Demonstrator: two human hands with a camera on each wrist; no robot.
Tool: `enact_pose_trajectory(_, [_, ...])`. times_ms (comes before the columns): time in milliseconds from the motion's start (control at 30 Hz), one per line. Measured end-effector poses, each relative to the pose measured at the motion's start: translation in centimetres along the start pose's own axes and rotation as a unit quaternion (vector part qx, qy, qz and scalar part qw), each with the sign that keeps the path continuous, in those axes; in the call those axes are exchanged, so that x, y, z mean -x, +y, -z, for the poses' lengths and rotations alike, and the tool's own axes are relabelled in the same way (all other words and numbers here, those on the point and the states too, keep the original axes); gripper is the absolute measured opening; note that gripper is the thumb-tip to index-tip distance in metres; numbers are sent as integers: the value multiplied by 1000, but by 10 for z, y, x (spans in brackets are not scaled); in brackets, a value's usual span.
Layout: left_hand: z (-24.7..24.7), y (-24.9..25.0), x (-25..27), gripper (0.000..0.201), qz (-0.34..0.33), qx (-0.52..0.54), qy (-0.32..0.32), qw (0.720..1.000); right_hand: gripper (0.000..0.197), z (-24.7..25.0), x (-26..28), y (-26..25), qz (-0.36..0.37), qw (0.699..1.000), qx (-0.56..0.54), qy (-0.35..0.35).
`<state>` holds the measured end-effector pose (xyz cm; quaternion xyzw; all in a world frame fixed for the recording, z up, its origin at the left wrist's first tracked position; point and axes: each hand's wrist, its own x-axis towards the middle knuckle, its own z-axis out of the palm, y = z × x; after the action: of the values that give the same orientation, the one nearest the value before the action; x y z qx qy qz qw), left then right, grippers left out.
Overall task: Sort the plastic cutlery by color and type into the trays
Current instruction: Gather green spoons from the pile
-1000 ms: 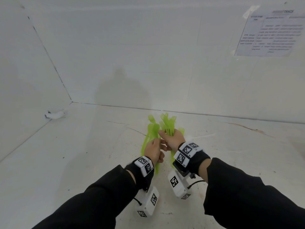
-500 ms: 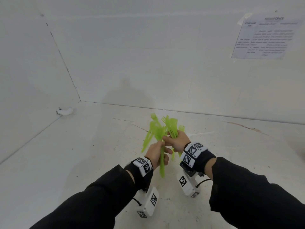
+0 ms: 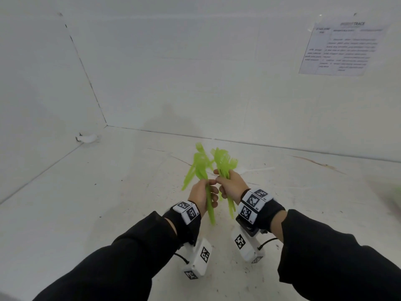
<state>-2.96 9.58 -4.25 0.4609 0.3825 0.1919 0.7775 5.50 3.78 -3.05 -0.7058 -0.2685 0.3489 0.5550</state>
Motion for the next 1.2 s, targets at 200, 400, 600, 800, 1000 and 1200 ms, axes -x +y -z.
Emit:
enact_pose_trajectory(200, [-4,-5,7,32,-2,-61,-34,998,16,3,-3,5,15,998,57,25])
enact_pose_trajectory(400, [-3,-5,7,32,-2,-55,-39,998,11,8,-6,0,10,994,108,11])
enact_pose_trajectory(600, [-6,-1,8,28,-2,-36,-38,999,11,13,-14,-14,2,987,161,13])
enact_pose_trajectory(800, [-8,2,14,27,36,17,-38,998,16,12,-10,-12,-18,998,56,-12])
enact_pose_trajectory(1000, [-7,-7,14,30,31,-9,-27,999,12,14,-2,-3,25,992,127,4])
enact_pose_trajectory(1200, [-6,-10,19,35,50,-5,-46,998,27,13,5,-1,55,991,119,4])
